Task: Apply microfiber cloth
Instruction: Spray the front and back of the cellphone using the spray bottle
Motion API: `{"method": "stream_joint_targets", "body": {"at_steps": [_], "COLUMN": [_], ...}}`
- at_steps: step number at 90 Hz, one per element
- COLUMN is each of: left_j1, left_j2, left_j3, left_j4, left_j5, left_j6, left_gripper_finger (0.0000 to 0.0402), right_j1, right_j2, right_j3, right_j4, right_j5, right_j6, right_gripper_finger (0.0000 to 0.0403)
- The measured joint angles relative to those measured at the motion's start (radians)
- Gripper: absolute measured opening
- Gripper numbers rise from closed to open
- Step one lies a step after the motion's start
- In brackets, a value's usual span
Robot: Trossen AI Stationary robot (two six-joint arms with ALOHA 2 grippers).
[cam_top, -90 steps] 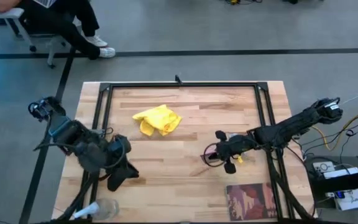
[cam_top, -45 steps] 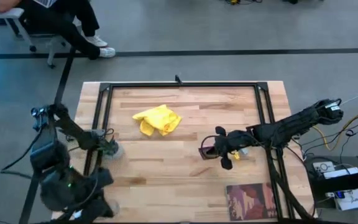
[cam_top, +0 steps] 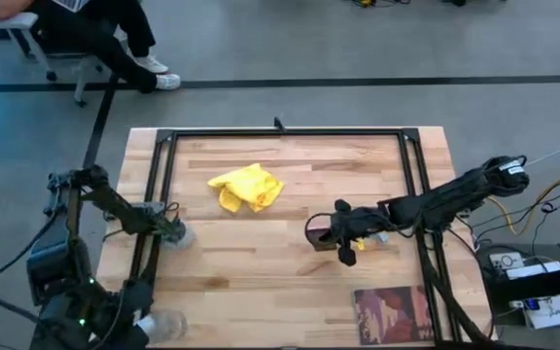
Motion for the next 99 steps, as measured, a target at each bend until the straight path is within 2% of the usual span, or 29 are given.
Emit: {"method": "stream_joint_targets", "body": {"at_steps": [14, 22, 48, 73, 86, 99], "left_j1": [0.009, 0.012, 0.037, 0.042, 0.042, 0.045], "left_j2": [0.0, -0.001, 0.001, 0.016, 0.006, 0.005], "left_j3": [0.0, -0.001, -0.001, -0.001, -0.001, -0.001], "left_j4": [-0.153, -0.218, -0.371, -0.372, -0.372, -0.365], "left_j5": [0.129, 0.169, 0.172, 0.163, 0.147, 0.137], "left_j6": [-0.066, -0.068, 0.075, 0.165, 0.156, 0.134], "left_gripper_finger": [0.0021, 0.0021, 0.0021, 0.0025, 0.0056, 0.0121], "right_j1": [-0.023, -0.035, -0.083, -0.13, -0.145, -0.152], "right_j2": [0.064, 0.089, 0.098, 0.098, 0.098, 0.098], "right_j3": [0.0, 0.0, 0.016, 0.026, 0.027, 0.027], "right_j4": [0.076, 0.116, 0.13, 0.135, 0.133, 0.133], "right_j5": [0.0, -0.002, -0.003, -0.002, -0.002, -0.003], "right_j6": [-0.012, -0.022, -0.046, -0.055, -0.056, -0.057], "right_gripper_finger": [0.0004, 0.0004, 0.0004, 0.0004, 0.0004, 0.0004]}}
